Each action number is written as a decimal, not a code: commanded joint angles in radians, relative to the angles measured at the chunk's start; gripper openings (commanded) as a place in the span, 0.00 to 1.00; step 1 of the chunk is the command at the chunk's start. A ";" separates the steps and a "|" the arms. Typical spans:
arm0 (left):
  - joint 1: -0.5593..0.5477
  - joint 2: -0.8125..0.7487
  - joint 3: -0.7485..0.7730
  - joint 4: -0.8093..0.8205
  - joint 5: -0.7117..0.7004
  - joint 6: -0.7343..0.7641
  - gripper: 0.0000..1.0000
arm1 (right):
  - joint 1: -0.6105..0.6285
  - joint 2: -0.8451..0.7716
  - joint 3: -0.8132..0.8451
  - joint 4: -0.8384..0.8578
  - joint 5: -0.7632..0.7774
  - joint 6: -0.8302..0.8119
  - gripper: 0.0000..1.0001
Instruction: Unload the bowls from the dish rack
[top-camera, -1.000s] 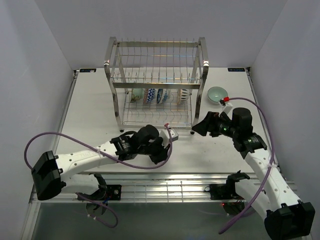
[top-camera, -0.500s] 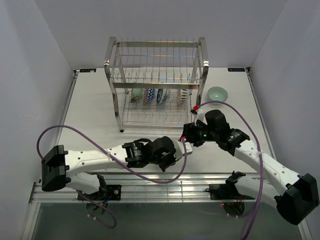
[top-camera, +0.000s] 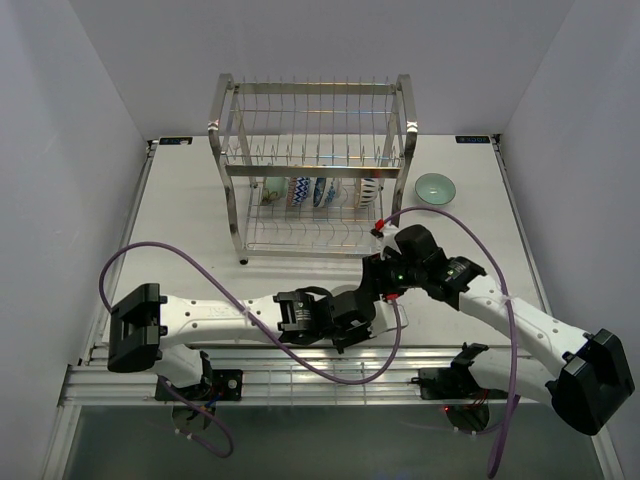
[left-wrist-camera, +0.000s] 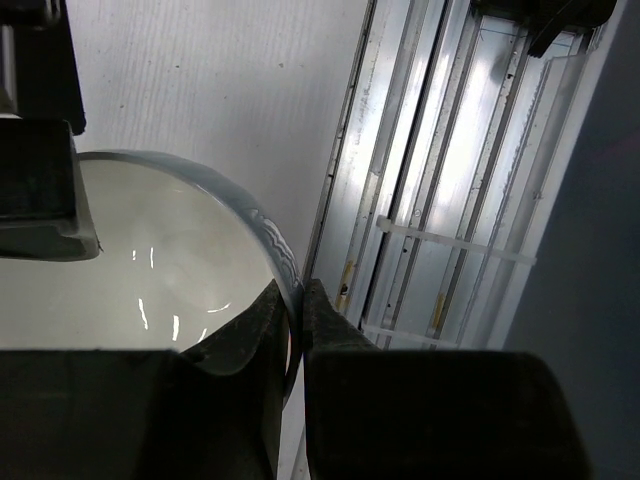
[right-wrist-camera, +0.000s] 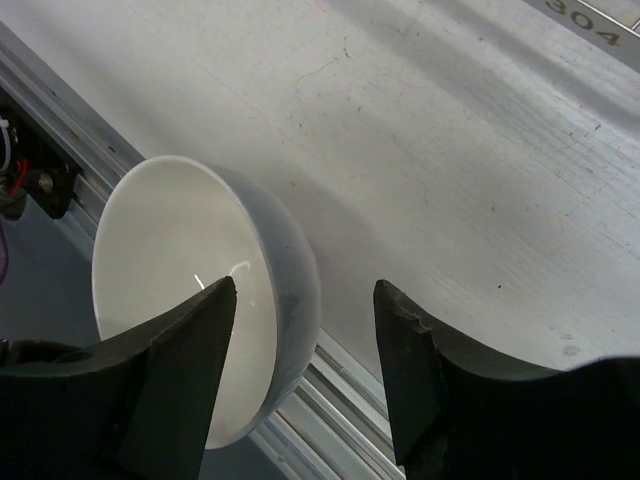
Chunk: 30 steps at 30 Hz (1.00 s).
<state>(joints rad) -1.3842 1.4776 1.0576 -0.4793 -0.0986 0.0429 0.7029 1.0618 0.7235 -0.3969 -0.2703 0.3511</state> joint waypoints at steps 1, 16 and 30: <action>-0.006 -0.025 0.067 0.010 -0.049 0.037 0.00 | 0.012 0.016 -0.002 -0.011 0.026 -0.034 0.59; -0.006 0.024 0.085 -0.018 -0.121 0.068 0.22 | 0.026 0.000 -0.053 0.012 0.079 -0.038 0.08; -0.007 -0.164 -0.033 0.062 -0.127 0.025 0.75 | 0.021 0.015 -0.076 0.032 0.264 0.008 0.08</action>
<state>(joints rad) -1.3922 1.4334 1.0405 -0.4763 -0.2028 0.0776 0.7269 1.0874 0.6544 -0.4049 -0.0818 0.3275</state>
